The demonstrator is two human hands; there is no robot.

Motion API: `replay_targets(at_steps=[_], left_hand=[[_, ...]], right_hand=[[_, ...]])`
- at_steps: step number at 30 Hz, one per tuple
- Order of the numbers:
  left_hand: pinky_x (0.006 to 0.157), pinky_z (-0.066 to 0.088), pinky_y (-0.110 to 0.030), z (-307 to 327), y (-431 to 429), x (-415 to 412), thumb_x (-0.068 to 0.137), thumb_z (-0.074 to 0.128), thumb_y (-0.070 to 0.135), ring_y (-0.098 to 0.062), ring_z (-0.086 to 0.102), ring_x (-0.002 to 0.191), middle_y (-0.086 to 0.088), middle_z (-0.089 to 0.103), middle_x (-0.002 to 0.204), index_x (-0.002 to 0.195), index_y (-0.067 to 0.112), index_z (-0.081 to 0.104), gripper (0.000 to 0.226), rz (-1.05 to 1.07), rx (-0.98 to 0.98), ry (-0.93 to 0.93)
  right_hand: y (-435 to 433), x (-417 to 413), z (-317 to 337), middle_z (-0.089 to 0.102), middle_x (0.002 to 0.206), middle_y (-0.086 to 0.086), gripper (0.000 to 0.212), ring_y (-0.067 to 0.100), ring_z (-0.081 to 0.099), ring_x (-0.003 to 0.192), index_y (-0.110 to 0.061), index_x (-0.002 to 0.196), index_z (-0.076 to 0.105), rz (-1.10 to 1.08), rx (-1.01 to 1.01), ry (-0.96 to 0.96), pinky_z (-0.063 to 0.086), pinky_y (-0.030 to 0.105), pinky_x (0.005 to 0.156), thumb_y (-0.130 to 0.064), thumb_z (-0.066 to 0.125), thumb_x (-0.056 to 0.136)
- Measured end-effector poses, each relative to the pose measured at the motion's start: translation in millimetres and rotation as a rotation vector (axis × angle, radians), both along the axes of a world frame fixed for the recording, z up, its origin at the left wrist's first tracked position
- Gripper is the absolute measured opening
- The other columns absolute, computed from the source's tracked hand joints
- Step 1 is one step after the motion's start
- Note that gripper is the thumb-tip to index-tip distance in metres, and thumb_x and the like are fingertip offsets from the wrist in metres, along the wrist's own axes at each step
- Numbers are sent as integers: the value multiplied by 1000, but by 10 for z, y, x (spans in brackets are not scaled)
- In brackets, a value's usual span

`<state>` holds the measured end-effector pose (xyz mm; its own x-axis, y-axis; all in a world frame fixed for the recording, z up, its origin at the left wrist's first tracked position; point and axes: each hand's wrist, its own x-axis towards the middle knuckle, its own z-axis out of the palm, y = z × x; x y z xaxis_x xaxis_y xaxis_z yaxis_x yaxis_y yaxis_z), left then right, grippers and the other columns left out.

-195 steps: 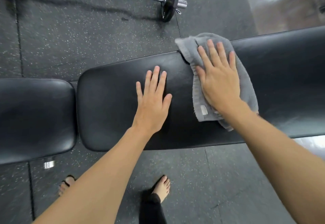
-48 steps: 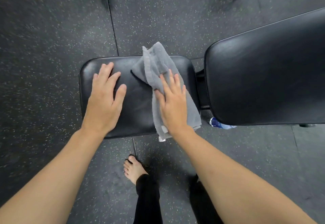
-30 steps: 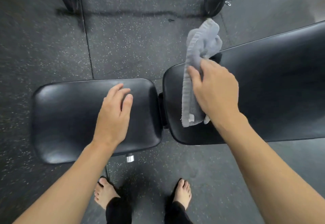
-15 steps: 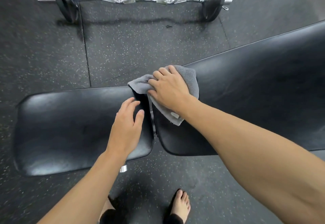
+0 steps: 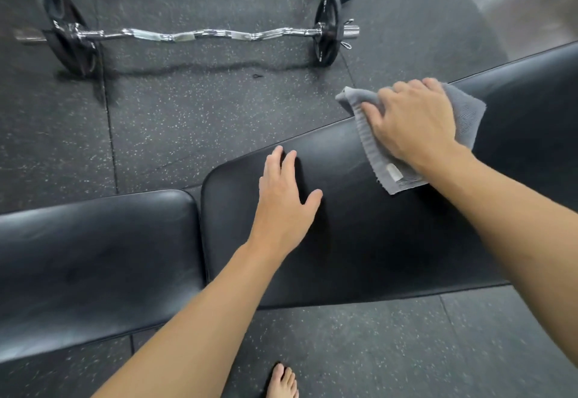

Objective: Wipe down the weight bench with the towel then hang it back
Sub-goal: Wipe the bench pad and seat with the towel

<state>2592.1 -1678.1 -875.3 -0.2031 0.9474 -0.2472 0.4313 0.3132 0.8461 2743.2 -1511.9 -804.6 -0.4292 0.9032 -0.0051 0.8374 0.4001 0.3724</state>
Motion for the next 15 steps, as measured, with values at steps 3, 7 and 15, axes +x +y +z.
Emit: replay_targets(at_steps=[3,7,15], left_hand=[[124,-16,-46,-71,136,138,85,70,57,-9,-22,156,13,-17,170,163,24,1,110,-78,-53,15],[121,-23,-41,-231,105,162,70,62,77,-3,-31,151,21,-27,166,162,33,-9,124,-78,-41,82],[123,-18,-40,-303,92,223,74,54,80,-3,-24,154,17,-17,170,163,31,1,115,-7,38,138]], right_hand=[[26,-9,4,72,103,19,53,36,64,99,-5,101,69,-21,-36,4,39,47,97,-45,35,104],[-15,-8,-29,71,108,16,51,36,61,105,-7,108,68,31,-54,54,35,49,106,-44,33,105],[-32,-25,-33,69,109,15,50,35,59,105,-10,109,67,38,-86,58,34,51,108,-44,31,105]])
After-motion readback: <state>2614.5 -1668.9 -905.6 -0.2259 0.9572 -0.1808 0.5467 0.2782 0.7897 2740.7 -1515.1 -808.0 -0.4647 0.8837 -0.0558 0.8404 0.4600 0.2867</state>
